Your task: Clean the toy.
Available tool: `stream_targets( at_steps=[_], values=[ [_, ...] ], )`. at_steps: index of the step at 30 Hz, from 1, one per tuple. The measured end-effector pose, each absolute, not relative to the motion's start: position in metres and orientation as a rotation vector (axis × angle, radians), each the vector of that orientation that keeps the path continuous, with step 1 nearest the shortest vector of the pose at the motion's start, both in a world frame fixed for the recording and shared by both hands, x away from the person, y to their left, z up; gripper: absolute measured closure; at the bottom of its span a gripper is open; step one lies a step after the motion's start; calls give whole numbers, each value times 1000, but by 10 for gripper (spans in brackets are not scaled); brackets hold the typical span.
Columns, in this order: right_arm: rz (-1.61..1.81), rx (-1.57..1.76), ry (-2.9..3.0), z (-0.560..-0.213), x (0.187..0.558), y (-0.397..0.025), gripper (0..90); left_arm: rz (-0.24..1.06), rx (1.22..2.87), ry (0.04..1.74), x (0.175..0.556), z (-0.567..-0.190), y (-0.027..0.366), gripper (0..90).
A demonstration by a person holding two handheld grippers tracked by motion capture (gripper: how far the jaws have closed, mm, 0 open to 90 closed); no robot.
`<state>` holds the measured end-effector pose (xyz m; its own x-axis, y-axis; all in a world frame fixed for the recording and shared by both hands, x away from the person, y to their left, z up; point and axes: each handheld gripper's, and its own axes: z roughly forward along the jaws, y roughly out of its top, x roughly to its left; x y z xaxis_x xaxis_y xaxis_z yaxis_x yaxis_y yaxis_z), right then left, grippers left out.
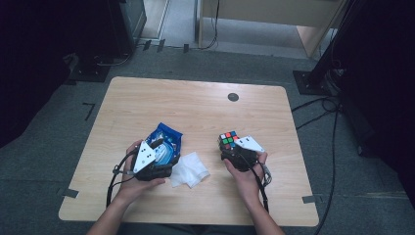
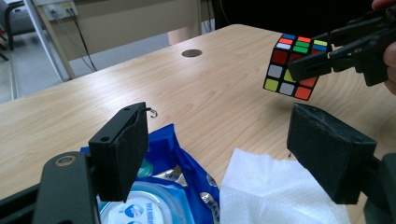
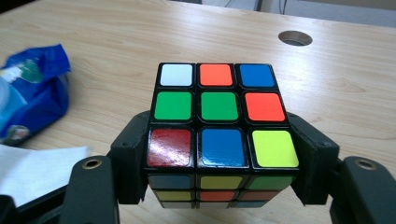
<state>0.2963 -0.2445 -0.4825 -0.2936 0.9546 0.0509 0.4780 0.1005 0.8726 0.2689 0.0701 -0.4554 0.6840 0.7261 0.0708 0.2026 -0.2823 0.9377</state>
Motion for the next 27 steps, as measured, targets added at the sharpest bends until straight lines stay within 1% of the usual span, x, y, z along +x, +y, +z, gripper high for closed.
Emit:
stream_targets(
  at_steps=[15,27],
  values=[
    [1039,1486,1811,-499,312,-262,340,604,1815,787,274,-455,78,218],
    [1038,1414,1881,-512,317,-251,340,595,1819,797,275,-456,79,222]
  ],
)
